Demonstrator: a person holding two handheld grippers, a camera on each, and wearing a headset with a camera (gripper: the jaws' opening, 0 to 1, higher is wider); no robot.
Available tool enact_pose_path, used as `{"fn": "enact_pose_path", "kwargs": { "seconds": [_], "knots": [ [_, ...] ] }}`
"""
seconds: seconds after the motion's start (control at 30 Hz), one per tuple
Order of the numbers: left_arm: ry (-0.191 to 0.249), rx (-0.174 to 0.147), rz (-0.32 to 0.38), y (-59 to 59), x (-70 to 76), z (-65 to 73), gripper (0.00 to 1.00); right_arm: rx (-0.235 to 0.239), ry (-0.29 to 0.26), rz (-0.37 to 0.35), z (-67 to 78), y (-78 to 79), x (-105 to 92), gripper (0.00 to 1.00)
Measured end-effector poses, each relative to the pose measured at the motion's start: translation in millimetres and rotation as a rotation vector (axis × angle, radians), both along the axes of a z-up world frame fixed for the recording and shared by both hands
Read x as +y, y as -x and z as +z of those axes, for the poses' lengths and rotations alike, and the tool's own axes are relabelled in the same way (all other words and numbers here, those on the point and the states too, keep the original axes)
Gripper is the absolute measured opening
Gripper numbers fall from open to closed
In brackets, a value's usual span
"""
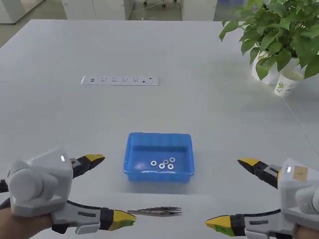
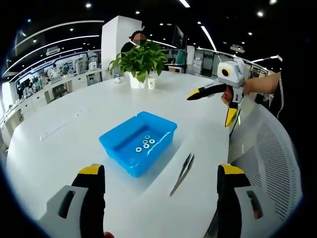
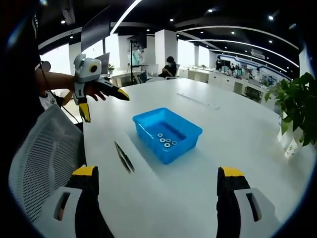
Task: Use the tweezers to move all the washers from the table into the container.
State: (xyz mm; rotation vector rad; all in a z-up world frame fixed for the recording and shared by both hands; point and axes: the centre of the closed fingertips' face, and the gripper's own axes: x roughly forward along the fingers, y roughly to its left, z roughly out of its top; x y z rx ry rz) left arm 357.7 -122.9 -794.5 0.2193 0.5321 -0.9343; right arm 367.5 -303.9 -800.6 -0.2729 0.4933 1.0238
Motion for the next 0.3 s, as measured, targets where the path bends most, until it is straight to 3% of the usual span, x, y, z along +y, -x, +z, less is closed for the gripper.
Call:
{"fn": "enact_pose_path", "kwargs": {
  "seconds": [0.3],
  "knots": [
    [0.001,0.001,-0.005,0.1,-1.8,-0.9,0.99,-0.008,-0.005,-0.001,1.6,-0.2,0.4,1.0]
  ]
}}
